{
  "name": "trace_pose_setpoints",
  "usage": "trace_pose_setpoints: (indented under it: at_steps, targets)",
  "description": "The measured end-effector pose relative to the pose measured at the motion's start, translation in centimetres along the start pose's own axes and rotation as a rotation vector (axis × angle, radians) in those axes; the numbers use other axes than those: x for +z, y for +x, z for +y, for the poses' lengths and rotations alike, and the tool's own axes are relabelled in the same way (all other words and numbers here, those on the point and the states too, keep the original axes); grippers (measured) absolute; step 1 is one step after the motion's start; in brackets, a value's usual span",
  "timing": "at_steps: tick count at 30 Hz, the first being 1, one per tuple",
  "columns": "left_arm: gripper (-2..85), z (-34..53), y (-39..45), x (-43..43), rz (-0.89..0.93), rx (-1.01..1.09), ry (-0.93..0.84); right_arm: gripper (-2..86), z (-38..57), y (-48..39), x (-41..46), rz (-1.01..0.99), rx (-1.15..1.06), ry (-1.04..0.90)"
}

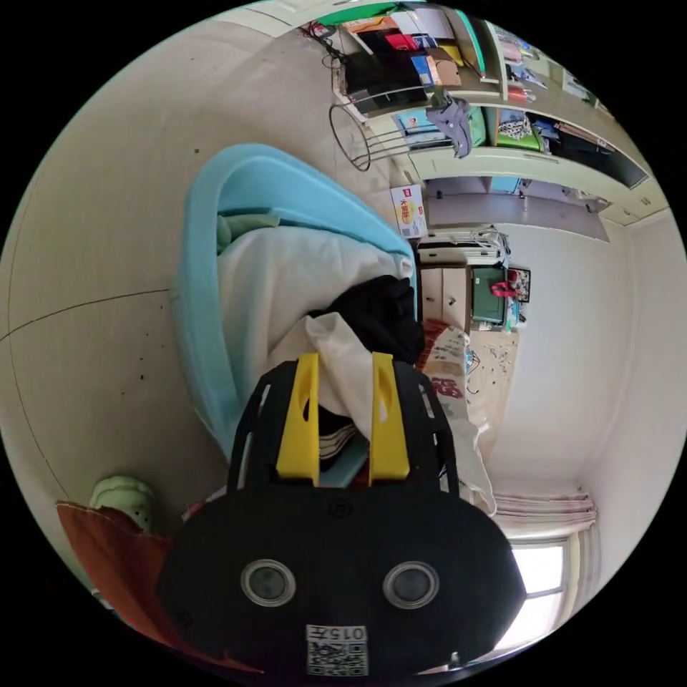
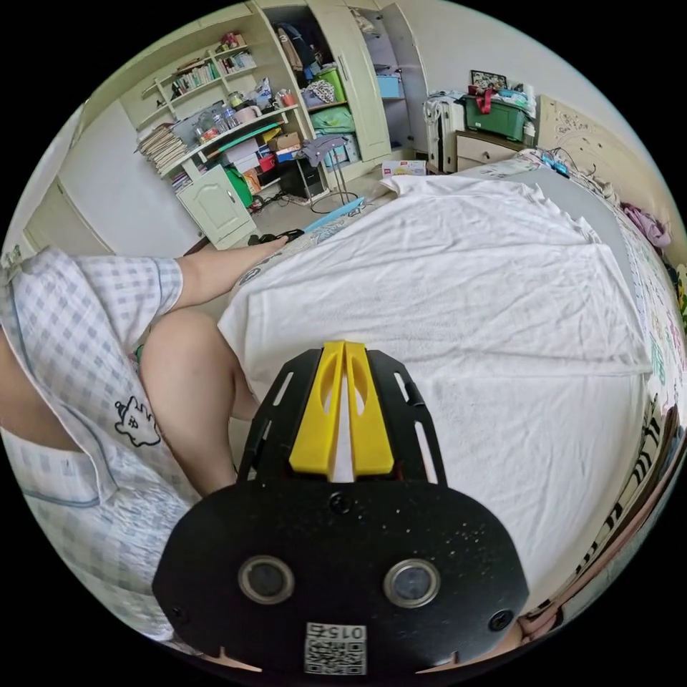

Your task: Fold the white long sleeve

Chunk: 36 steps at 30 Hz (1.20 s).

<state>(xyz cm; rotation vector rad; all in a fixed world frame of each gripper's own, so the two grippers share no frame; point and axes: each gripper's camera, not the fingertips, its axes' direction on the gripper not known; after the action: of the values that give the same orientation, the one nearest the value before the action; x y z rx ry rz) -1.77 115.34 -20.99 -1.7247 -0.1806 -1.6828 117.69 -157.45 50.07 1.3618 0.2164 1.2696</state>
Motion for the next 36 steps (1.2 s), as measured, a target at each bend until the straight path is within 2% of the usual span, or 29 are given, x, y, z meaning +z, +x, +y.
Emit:
trace_pose_setpoints:
  at_steps: [4, 7, 10, 12, 13, 15, 16, 17, 18, 19, 21, 22, 24, 26, 29, 32, 34, 36]
  targets:
    - [1.6, 0.6, 1.1, 1.4, -0.032, 0.036, -0.006, -0.6, -3.9, -1.6, -2.4, 0.001, -0.024, -0.010]
    - [0.0, 3.0, 4.7, 0.3, 0.075, 0.148, 0.066, -0.6, -6.3, -2.0, -4.5, -0.035, -0.007, -0.001]
    - [-0.4, 7.2, 13.1, -2.3, 0.140, 0.431, 0.135, -0.5, -8.7, -2.9, -6.6, -0.050, -0.015, 0.012]
    - [-0.5, 13.7, 21.5, -4.9, 0.251, 0.744, 0.149, -0.5, -10.3, -3.5, -7.9, -0.059, -0.014, 0.015]
    - [-0.5, 15.8, 23.6, -5.5, 0.283, 0.830, 0.137, -0.5, -11.4, -3.8, -9.0, -0.073, -0.006, 0.014]
    - [-0.4, 26.7, 30.9, -7.6, 0.408, 1.195, 0.032, -0.4, -12.8, -3.7, -11.4, -0.101, 0.020, 0.038]
    - [-0.4, 29.8, 32.2, -7.9, 0.430, 1.289, -0.012, -0.4, -13.5, -3.4, -14.0, -0.122, 0.029, 0.087]
    - [-0.3, 36.1, 34.0, -8.0, 0.452, 1.456, -0.128, -0.3, -13.8, -3.1, -15.6, -0.127, 0.038, 0.116]
    - [-0.3, 42.2, 34.7, -7.2, 0.438, 1.588, -0.257, -0.3, -14.4, -2.0, -19.0, -0.116, 0.072, 0.180]
    - [-0.2, 45.0, 34.7, -6.6, 0.421, 1.639, -0.324, -0.1, -14.7, -0.5, -22.4, -0.076, 0.118, 0.247]
    - [-0.2, 54.9, 32.7, -3.0, 0.309, 1.785, -0.587, 0.2, -15.0, 2.9, -27.1, 0.028, 0.222, 0.338]
    - [-0.2, 56.8, 31.9, -1.8, 0.265, 1.800, -0.649, 0.5, -15.4, 5.9, -29.6, 0.081, 0.303, 0.362]
    - [-0.1, 63.0, 28.3, 2.4, 0.064, 1.840, -0.844, 1.4, -16.6, 10.4, -32.1, 0.087, 0.405, 0.334]
    - [0.0, 66.0, 26.3, 3.9, -0.055, 1.860, -0.898, 3.5, -18.1, 13.2, -33.6, 0.002, 0.432, 0.297]
    - [0.4, 69.1, 25.2, 4.0, -0.142, 1.915, -0.865, 6.6, -20.4, 13.6, -34.3, -0.162, 0.400, 0.260]
    - [0.9, 71.1, 24.6, 2.9, -0.098, 1.939, -0.778, 7.9, -22.9, 12.3, -32.8, -0.348, 0.396, 0.189]
    - [1.2, 71.7, 23.8, 2.6, -0.047, 1.925, -0.733, 8.4, -24.5, 11.0, -32.3, -0.413, 0.371, 0.122]
    - [1.9, 73.2, 23.1, 2.5, -0.079, 1.977, -0.723, 8.6, -25.9, 9.0, -32.9, -0.398, 0.322, 0.072]
